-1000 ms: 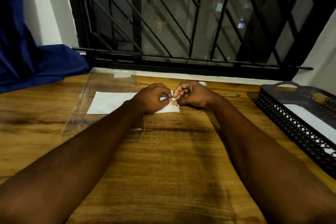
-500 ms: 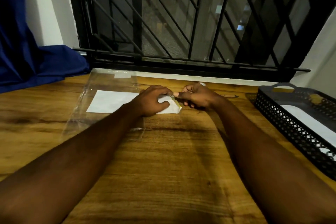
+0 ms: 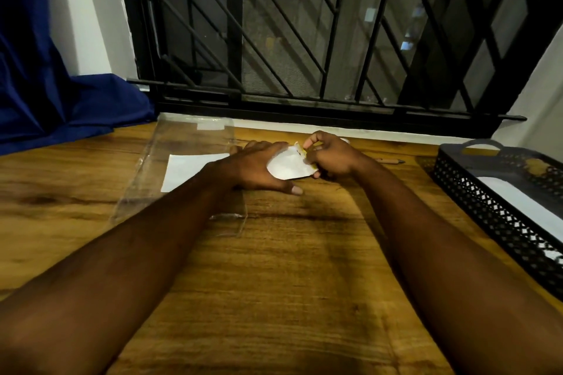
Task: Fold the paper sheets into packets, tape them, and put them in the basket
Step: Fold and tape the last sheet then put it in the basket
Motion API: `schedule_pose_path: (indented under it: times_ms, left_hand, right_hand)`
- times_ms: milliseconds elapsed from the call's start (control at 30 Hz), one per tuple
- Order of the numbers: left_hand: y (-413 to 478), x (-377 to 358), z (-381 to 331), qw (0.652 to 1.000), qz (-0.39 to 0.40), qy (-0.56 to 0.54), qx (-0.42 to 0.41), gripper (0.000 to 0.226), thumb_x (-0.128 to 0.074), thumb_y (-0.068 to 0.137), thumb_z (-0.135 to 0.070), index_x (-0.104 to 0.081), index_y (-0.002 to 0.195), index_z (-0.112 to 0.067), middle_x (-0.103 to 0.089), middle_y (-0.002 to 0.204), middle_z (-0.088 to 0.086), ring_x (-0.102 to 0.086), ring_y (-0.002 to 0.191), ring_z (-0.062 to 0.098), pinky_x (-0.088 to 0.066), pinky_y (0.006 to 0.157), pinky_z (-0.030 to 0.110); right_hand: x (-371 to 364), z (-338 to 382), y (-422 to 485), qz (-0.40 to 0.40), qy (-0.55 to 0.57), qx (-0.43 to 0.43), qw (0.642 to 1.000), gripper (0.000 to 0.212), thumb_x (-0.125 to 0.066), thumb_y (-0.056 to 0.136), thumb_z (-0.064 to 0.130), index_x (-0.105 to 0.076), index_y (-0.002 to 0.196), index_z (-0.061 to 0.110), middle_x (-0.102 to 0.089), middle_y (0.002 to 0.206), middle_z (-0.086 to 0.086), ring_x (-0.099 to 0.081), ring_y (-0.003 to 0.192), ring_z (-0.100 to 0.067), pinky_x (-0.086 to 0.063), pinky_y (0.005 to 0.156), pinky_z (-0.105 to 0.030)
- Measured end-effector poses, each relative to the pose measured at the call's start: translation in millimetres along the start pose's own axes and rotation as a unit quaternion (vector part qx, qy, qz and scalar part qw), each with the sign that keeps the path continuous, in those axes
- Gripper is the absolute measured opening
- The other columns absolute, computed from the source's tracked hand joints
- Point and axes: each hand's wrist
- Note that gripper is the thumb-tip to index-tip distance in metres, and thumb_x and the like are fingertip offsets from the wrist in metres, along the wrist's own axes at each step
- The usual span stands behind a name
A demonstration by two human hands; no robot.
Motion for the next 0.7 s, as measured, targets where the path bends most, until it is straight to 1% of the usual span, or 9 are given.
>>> schedule_pose_path:
  times_ms: [67, 133, 233, 300, 367, 433, 533, 600, 700]
  left_hand:
    - [2.3, 1.6, 2.3, 1.000, -0.019, -0.014, 0.006, 0.125, -0.069, 0.057, -0.093, -0.004, 0.157, -0.054, -0.009, 0.172, -0.006, -0.009, 0.158, 0.029, -0.022, 0.123, 0.057]
    - [2.9, 2.0, 1.9, 0.999, -0.046, -0.018, 0.002, 0.120, -0.073, 0.066, -0.083, -0.002, 0.158, -0.053, -0.010, 0.172, -0.002, -0.010, 0.158, 0.029, -0.021, 0.123, 0.056]
    - [0.0, 4.1, -1.3, 0.996, -0.084, -0.036, -0.022, 0.113, -0.080, 0.074, -0.065, -0.005, 0.158, -0.052, -0.016, 0.170, -0.001, -0.014, 0.155, 0.028, -0.021, 0.121, 0.054]
    - [0.7, 5.2, -1.2, 0.994, -0.098, -0.034, -0.028, 0.113, -0.081, 0.074, -0.062, -0.006, 0.157, -0.052, -0.019, 0.168, 0.000, -0.017, 0.154, 0.029, -0.022, 0.121, 0.054]
    - [2.3, 4.9, -0.6, 0.995, -0.099, -0.024, -0.023, 0.114, -0.081, 0.074, -0.063, -0.004, 0.158, -0.052, -0.020, 0.167, 0.001, -0.018, 0.154, 0.031, -0.020, 0.122, 0.057]
    - [3.2, 3.5, -0.1, 0.995, -0.102, -0.008, -0.014, 0.114, -0.079, 0.074, -0.066, -0.003, 0.158, -0.051, -0.022, 0.166, 0.003, -0.018, 0.153, 0.031, -0.017, 0.122, 0.061]
    - [1.8, 3.5, 0.0, 0.994, -0.109, 0.022, -0.018, 0.111, -0.073, 0.076, -0.070, -0.002, 0.160, -0.049, -0.023, 0.164, 0.003, -0.018, 0.151, 0.030, -0.016, 0.120, 0.062]
    - [3.4, 3.7, 0.9, 0.992, -0.116, 0.049, -0.023, 0.111, -0.069, 0.075, -0.075, -0.003, 0.160, -0.047, -0.026, 0.160, 0.002, -0.019, 0.147, 0.028, -0.018, 0.118, 0.060]
    - [5.7, 3.2, 0.1, 0.991, -0.110, 0.068, -0.019, 0.113, -0.061, 0.069, -0.081, -0.002, 0.160, -0.048, -0.026, 0.158, 0.001, -0.020, 0.146, 0.029, -0.017, 0.118, 0.061]
  right_hand:
    - [1.6, -5.1, 4.7, -0.013, 0.055, -0.008, 0.998, 0.029, -0.068, 0.093, 0.004, -0.063, 0.116, 0.022, -0.062, 0.083, -0.011, -0.055, 0.045, -0.013, -0.034, 0.040, -0.022]
    - [4.6, -7.3, 5.6, -0.015, 0.066, -0.015, 0.998, 0.032, -0.070, 0.093, 0.006, -0.063, 0.118, 0.024, -0.063, 0.082, -0.010, -0.057, 0.051, -0.015, -0.035, 0.041, -0.024]
    - [4.8, -4.1, 2.2, -0.013, 0.028, -0.009, 0.999, 0.032, -0.063, 0.093, 0.003, -0.062, 0.119, 0.022, -0.063, 0.076, -0.010, -0.060, 0.051, -0.016, -0.034, 0.042, -0.024]
    - [3.0, -0.5, 0.0, -0.015, -0.018, 0.014, 1.000, 0.026, -0.060, 0.094, 0.004, -0.068, 0.115, 0.017, -0.064, 0.076, -0.006, -0.057, 0.056, -0.015, -0.038, 0.044, -0.021]
    - [0.9, 1.7, -3.1, -0.011, -0.043, 0.034, 0.998, 0.017, -0.062, 0.098, 0.007, -0.074, 0.108, 0.013, -0.067, 0.081, -0.001, -0.058, 0.067, -0.013, -0.042, 0.051, -0.021]
    - [1.4, 2.3, -3.3, -0.020, -0.026, 0.027, 0.999, 0.013, -0.064, 0.100, 0.010, -0.077, 0.102, 0.015, -0.069, 0.086, 0.001, -0.059, 0.073, -0.012, -0.042, 0.055, -0.022]
    - [3.5, 3.9, 0.0, -0.034, 0.038, -0.008, 0.999, 0.017, -0.072, 0.094, 0.021, -0.078, 0.103, 0.008, -0.068, 0.085, -0.005, -0.059, 0.080, -0.022, -0.042, 0.062, -0.029]
    - [3.7, 7.5, 1.4, -0.042, 0.051, -0.025, 0.997, 0.023, -0.075, 0.089, 0.027, -0.077, 0.104, 0.009, -0.072, 0.093, -0.009, -0.063, 0.089, -0.026, -0.047, 0.068, -0.035]
    - [0.5, 10.4, 1.8, -0.043, 0.070, -0.022, 0.996, 0.019, -0.073, 0.092, 0.024, -0.076, 0.104, 0.009, -0.077, 0.101, -0.013, -0.069, 0.091, -0.025, -0.050, 0.073, -0.036]
Point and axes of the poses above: each hand's wrist, its own y-axis towards the middle knuckle, its own x-axis out of the back of the hand, z = x × y
